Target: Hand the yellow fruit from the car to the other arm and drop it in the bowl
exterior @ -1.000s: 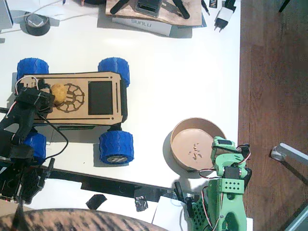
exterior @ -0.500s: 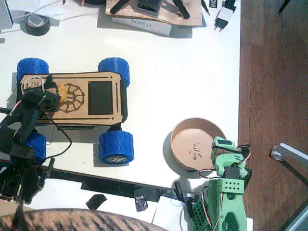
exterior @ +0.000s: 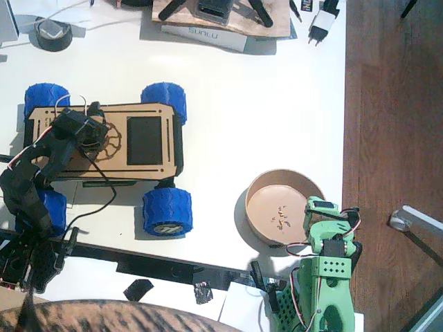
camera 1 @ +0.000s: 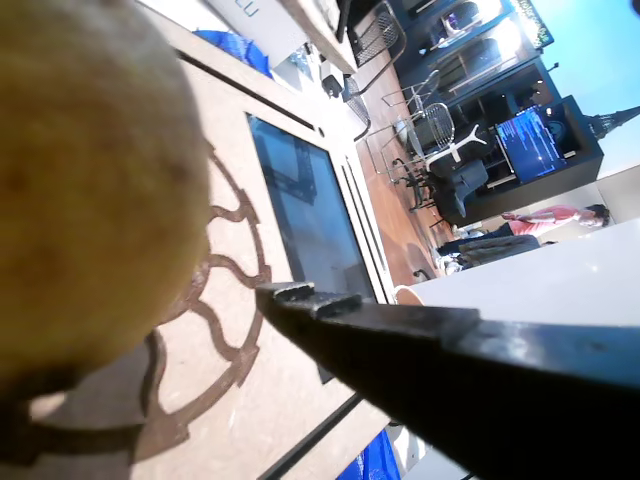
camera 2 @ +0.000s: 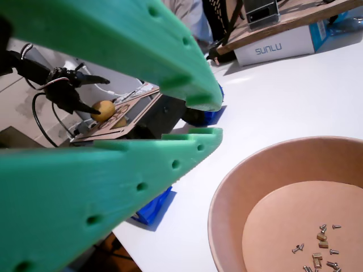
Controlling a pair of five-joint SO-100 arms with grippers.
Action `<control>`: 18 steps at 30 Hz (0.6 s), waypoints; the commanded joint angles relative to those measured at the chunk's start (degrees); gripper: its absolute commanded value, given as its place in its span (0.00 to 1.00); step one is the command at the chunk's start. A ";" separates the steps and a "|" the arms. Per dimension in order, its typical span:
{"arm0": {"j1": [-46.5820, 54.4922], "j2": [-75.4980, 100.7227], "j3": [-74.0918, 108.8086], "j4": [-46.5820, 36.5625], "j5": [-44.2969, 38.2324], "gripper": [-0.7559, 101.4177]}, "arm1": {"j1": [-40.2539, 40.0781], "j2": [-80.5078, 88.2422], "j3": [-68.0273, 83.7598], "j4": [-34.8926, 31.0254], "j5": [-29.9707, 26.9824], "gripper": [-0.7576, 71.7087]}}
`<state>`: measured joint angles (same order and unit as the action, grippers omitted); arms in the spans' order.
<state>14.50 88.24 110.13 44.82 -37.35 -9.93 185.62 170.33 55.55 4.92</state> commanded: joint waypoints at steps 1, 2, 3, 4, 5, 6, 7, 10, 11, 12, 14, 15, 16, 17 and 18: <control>0.00 0.53 -2.72 1.76 0.00 0.50 | 0.44 0.44 -2.46 0.09 -0.18 0.01; -0.09 0.79 -2.64 2.72 0.18 0.50 | 0.44 0.44 -2.37 0.09 -0.18 0.01; -0.09 1.23 -2.64 4.22 0.26 0.50 | 0.44 0.44 -2.37 0.09 -0.18 0.01; -0.09 1.67 -2.64 5.45 0.26 0.49 | 0.44 0.44 -2.37 0.09 -0.18 0.01; -0.09 2.11 -2.64 6.42 0.35 0.49 | 0.44 0.44 -2.37 0.09 -0.18 0.01; -0.09 2.37 -2.64 7.12 0.35 0.49 | 0.44 0.44 -2.37 0.09 -0.18 0.01; -0.09 2.46 -2.64 7.65 0.35 0.49 | 0.44 0.44 -2.37 0.09 -0.18 0.01; -0.09 2.55 -2.55 9.05 0.44 0.49 | 0.44 0.44 -2.37 0.09 -0.18 0.01; -0.09 2.55 -2.55 9.84 0.44 0.49 | 0.44 0.44 -2.37 0.09 -0.18 0.01; -0.09 2.72 -2.55 10.90 0.44 0.50 | 0.44 0.44 -2.29 0.09 -0.18 0.01; -0.09 3.08 -2.55 11.95 0.44 0.50 | 0.44 0.44 -2.29 0.09 -0.18 0.01; -0.09 3.25 -2.55 12.04 0.44 0.50 | 0.44 0.44 -2.29 0.09 -0.18 0.01; -0.09 3.43 -2.55 12.30 0.26 0.50 | 0.44 0.44 -2.29 0.09 -0.26 0.01; -0.18 3.78 -2.55 12.57 0.09 0.51 | 0.44 0.44 -2.29 0.09 -0.26 0.01; -0.18 4.04 -2.55 12.74 -0.09 0.51 | 0.44 0.44 -2.29 0.09 -0.26 0.01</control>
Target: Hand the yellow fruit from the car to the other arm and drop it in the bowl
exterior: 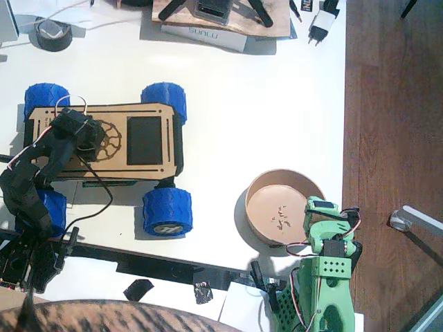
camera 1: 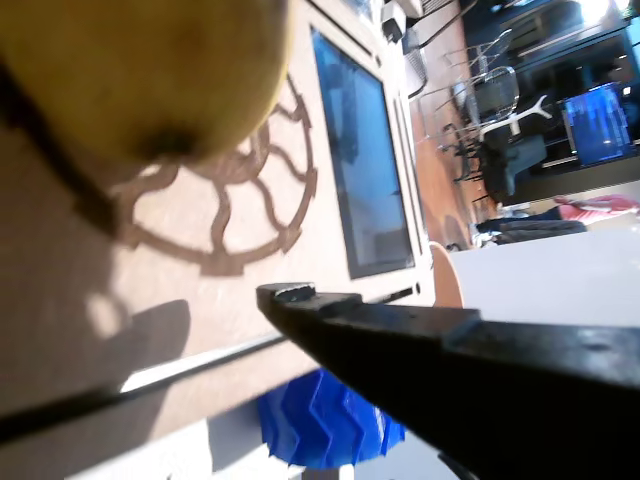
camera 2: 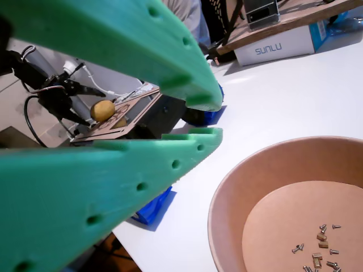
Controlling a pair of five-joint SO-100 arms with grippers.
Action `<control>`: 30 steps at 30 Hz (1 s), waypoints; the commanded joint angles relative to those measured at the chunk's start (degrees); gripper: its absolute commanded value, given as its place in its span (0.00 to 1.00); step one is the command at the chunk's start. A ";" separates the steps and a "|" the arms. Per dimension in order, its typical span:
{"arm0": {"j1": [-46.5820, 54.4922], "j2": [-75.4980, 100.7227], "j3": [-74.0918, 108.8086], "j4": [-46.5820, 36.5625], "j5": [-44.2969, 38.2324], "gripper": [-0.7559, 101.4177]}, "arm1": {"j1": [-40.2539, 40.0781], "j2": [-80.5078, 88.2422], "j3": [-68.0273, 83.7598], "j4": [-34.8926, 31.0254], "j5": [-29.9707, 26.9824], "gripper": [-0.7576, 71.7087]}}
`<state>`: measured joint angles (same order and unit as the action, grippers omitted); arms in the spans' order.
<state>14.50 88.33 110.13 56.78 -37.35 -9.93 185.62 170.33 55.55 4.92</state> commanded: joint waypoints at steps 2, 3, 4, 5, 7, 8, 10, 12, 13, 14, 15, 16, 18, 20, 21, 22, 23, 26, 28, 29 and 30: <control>-0.18 4.66 -2.55 1.14 -0.18 0.51 | 0.44 0.44 -2.29 0.09 -0.26 0.01; -0.26 5.01 -2.55 1.23 -0.18 0.51 | 0.44 0.44 -2.29 0.09 -0.26 0.01; -0.26 5.27 -2.55 1.41 -0.18 0.51 | 0.44 0.44 -2.29 0.09 -0.26 0.01; -0.35 5.54 -2.55 1.58 -0.18 0.51 | 0.44 0.44 -2.29 0.09 -0.26 0.01; -1.05 6.06 -2.55 1.67 0.18 0.51 | 0.44 0.44 -2.29 0.09 -0.26 0.01; -1.58 6.33 -2.55 2.02 0.35 0.51 | 0.44 0.44 -2.29 0.09 -0.26 0.01; -2.64 6.94 -2.55 2.72 0.53 0.51 | 0.44 0.44 -2.29 0.09 -0.26 0.01; -3.87 7.73 -2.55 3.08 0.53 0.51 | 0.44 0.44 -2.20 0.09 -0.18 0.01; -4.22 8.09 -2.55 3.25 0.53 0.51 | 0.44 0.44 -2.20 0.09 -0.18 0.01; -4.48 8.17 -2.55 3.34 0.53 0.51 | 0.44 0.44 -2.20 0.09 -0.18 0.01; -4.66 8.26 -2.55 3.34 0.53 0.51 | 0.44 0.44 -2.20 0.09 -0.18 0.01; -4.66 8.35 -2.55 3.25 0.53 0.51 | 0.44 0.44 -2.20 0.09 -0.18 0.01; -4.66 8.35 -2.64 2.90 0.53 0.51 | 0.44 0.44 -2.20 0.09 -0.18 0.01; -4.75 8.26 -2.64 2.46 0.53 0.50 | 0.44 0.44 -2.20 0.09 -0.18 0.01; -4.75 8.09 -2.64 2.29 0.53 0.50 | 0.44 0.44 -2.20 0.09 -0.18 0.01; -5.01 7.91 -2.64 2.02 0.53 0.50 | 0.44 0.44 -2.20 0.09 -0.18 0.01; -5.54 7.73 -2.64 1.85 0.53 0.50 | 0.44 0.44 -2.20 0.09 -0.18 0.01; -6.68 7.21 -2.64 1.85 0.53 0.50 | 0.44 0.44 -2.11 0.09 -0.18 0.01; -7.38 7.03 -2.64 1.14 0.53 0.50 | 0.44 0.44 -2.11 0.18 -0.18 0.01; -7.56 6.68 -2.64 0.53 0.53 0.50 | 0.44 0.44 -2.11 0.18 -0.18 0.01; -7.56 6.24 -2.64 -0.35 0.53 0.50 | 0.44 0.44 -2.11 0.18 -0.18 0.01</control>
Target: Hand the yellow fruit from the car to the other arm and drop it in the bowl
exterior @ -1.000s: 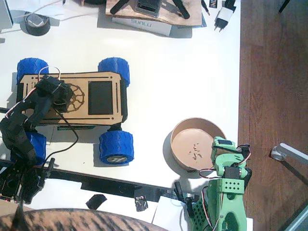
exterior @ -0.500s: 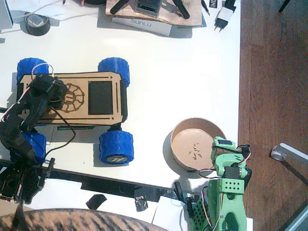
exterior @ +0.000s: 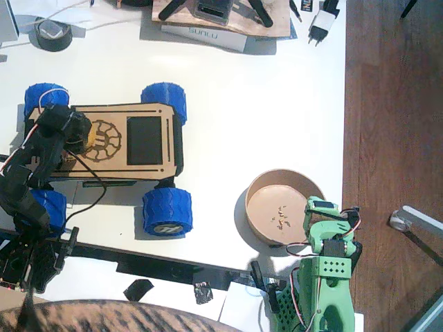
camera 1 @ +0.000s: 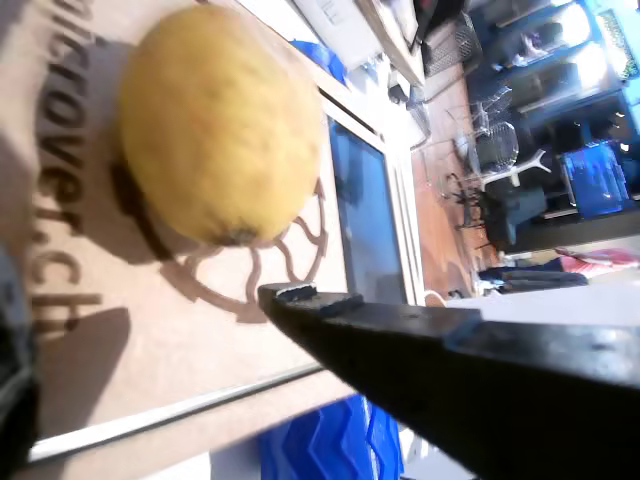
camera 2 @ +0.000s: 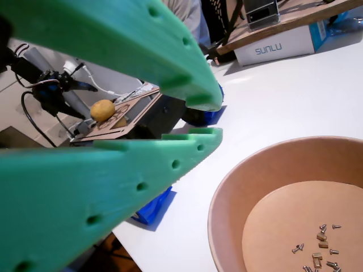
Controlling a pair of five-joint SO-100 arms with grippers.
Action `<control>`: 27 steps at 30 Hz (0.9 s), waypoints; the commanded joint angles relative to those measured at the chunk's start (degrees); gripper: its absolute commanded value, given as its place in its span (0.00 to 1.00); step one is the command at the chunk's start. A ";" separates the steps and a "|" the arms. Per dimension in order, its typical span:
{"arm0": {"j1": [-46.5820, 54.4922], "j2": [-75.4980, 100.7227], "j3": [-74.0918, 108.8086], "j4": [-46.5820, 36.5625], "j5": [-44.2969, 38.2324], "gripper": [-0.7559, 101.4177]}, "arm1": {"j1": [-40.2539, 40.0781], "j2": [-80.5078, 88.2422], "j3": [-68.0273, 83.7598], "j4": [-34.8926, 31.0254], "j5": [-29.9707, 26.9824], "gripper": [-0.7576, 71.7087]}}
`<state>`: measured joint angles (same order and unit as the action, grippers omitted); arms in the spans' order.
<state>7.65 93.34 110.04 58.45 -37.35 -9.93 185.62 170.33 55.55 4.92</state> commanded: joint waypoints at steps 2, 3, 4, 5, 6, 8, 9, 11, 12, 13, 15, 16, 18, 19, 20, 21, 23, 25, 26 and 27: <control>-0.35 0.18 -2.64 -4.04 0.53 0.50 | 0.44 0.44 -2.11 0.18 -0.18 0.01; -0.18 -0.35 -2.90 -4.31 0.53 0.50 | 0.44 0.44 -2.11 0.18 -0.18 0.01; -0.09 -0.88 -3.08 -4.66 0.53 0.50 | 0.44 0.44 -2.11 0.18 -0.18 0.01; 0.00 -1.05 -3.16 -5.19 0.53 0.50 | 0.44 0.44 -2.11 0.18 -0.18 0.01; 0.00 -1.23 -3.16 -5.36 0.53 0.50 | 0.44 0.44 -2.11 0.18 -0.18 0.01; -0.26 -1.41 -3.16 -5.45 0.53 0.50 | 0.44 0.44 -2.11 0.18 -0.18 0.01; -0.44 -1.58 -3.16 -5.54 0.53 0.50 | 0.44 0.44 -2.11 0.18 -0.18 0.01; -0.62 -2.20 -3.16 -5.89 0.53 0.50 | 0.44 0.44 -2.02 0.18 -0.18 0.01; -0.62 -2.46 -3.16 -5.98 0.53 0.50 | 0.44 0.44 -2.02 0.18 -0.18 0.01; -0.53 -2.55 -3.16 -5.98 0.53 0.50 | 0.44 0.44 -2.02 0.18 -0.18 0.01; -0.09 -2.64 -3.16 -5.98 0.53 0.50 | 0.44 0.44 -2.02 0.18 -0.18 0.01; 0.00 -2.81 -3.16 -5.98 0.53 0.50 | 0.44 0.44 -2.02 0.18 -0.18 0.01; 0.09 -3.34 -2.81 -6.24 0.53 0.50 | 0.44 0.44 -2.02 0.18 -0.18 0.01; 0.09 -3.78 -2.64 -6.50 0.53 0.50 | 0.44 0.44 -2.02 0.18 -0.18 0.01; 0.09 -4.22 -2.64 -6.50 0.53 0.50 | 0.44 0.44 -2.02 0.18 -0.18 0.01; 0.09 -4.57 -2.64 -6.50 0.53 0.50 | 0.44 0.44 -2.02 0.18 -0.18 0.01; 0.09 -4.75 -2.64 -6.50 0.53 0.50 | 0.44 0.44 -2.02 0.18 -0.18 0.01; 0.09 -4.92 -2.64 -6.50 0.53 0.50 | 0.53 0.44 -2.02 0.18 -0.18 0.01; 0.09 -5.10 -2.64 -6.50 0.53 0.50 | 0.53 0.44 -2.02 0.18 -0.18 0.01; 0.09 -5.19 -2.64 -6.59 0.53 0.50 | 0.53 0.44 -2.02 0.18 -0.18 0.01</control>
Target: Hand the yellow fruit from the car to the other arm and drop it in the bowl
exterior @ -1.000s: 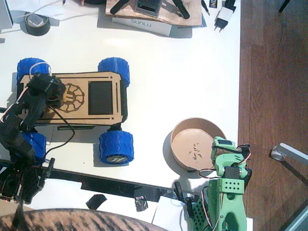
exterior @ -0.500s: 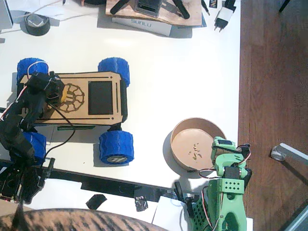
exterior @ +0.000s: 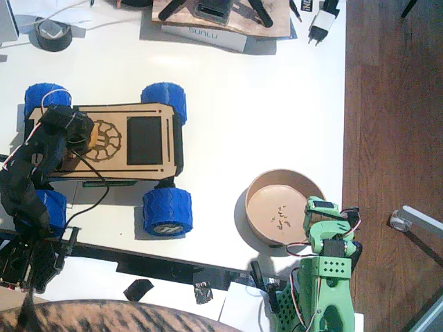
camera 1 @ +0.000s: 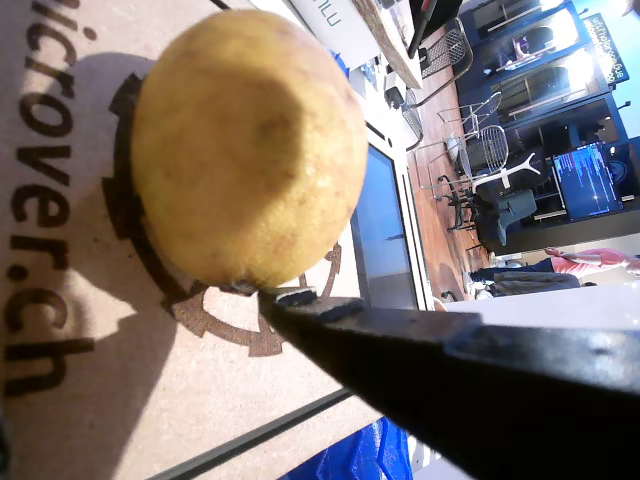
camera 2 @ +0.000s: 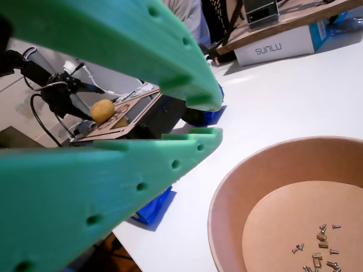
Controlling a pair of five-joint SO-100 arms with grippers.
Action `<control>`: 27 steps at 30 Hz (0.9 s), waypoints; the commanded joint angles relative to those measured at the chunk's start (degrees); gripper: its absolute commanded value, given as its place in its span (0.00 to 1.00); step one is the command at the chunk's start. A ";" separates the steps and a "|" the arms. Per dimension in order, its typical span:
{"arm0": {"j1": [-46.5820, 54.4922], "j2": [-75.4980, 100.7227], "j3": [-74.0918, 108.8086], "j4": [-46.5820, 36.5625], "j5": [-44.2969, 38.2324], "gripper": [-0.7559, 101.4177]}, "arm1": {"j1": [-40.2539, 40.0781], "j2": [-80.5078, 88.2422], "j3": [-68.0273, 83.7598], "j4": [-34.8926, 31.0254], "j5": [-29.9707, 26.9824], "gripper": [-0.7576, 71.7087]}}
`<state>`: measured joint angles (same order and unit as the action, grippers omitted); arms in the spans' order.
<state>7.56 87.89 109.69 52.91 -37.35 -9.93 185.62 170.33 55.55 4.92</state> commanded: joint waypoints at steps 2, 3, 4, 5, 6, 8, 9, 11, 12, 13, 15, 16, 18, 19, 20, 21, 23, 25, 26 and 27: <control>0.18 0.18 -2.29 -1.23 0.53 0.50 | 0.53 0.44 -2.02 0.18 -0.18 0.01; 0.09 0.09 -2.29 -1.32 0.53 0.50 | 0.53 0.44 -2.02 0.18 -0.18 0.01; 0.09 0.09 -2.29 -1.32 0.53 0.50 | 0.53 0.44 -2.02 0.18 -0.18 0.01; 0.09 -0.09 -2.29 -1.41 0.53 0.50 | 0.62 0.44 -2.02 0.18 -0.18 0.01; 0.09 -0.26 -2.29 -1.58 0.53 0.50 | 0.62 0.44 -2.02 0.18 -0.18 0.01; 0.09 -0.62 -2.29 -1.85 0.53 0.50 | 0.62 0.44 -2.02 0.18 -0.18 0.01; 0.09 -0.70 -2.29 -1.93 0.53 0.50 | 0.70 0.44 -2.02 0.18 -0.18 0.01; 0.09 -0.79 -2.29 -1.93 0.53 0.48 | 0.70 0.44 -2.02 0.18 -0.18 0.01; 0.09 -0.79 -2.29 -1.93 0.53 0.44 | 0.70 0.44 -2.02 0.18 -0.18 0.01; 0.09 -0.79 -2.29 -1.93 0.53 0.39 | 0.79 0.44 -2.02 0.18 -0.18 0.01; 0.09 -0.79 -2.29 -1.93 0.53 0.23 | 0.79 0.44 -2.02 0.18 -0.18 0.01; 0.09 -0.79 -2.29 -1.93 0.62 0.12 | 0.79 0.44 -2.02 0.18 -0.09 0.01; 0.09 -0.79 -2.29 -2.11 0.62 0.01 | 0.79 0.44 -2.02 0.18 -0.09 0.01; 0.09 -0.79 -2.29 -2.20 0.62 0.01 | 0.79 0.44 -2.02 0.18 -0.09 0.01; 0.18 -0.79 -2.29 -2.20 0.62 0.01 | 0.79 0.44 -2.02 0.18 -0.09 0.01; 0.18 -0.88 -2.29 -2.29 0.62 0.01 | 0.79 0.44 -2.02 0.26 -0.09 0.01; 0.18 -0.97 -2.29 -2.29 0.62 0.01 | 0.79 0.44 -2.02 0.26 -0.09 0.01; 0.18 -0.97 -2.20 -2.29 0.62 0.01 | 0.79 0.44 -2.02 0.26 -0.09 0.01; 0.18 -1.05 -2.20 -2.37 0.62 0.01 | 0.79 0.44 -2.02 0.26 -0.09 0.01; 0.18 -1.14 -2.20 -2.37 0.62 0.01 | 0.79 0.44 -2.02 0.26 -0.09 0.01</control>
<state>7.29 86.66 109.34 50.89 -37.35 -9.49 185.62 170.33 55.55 4.92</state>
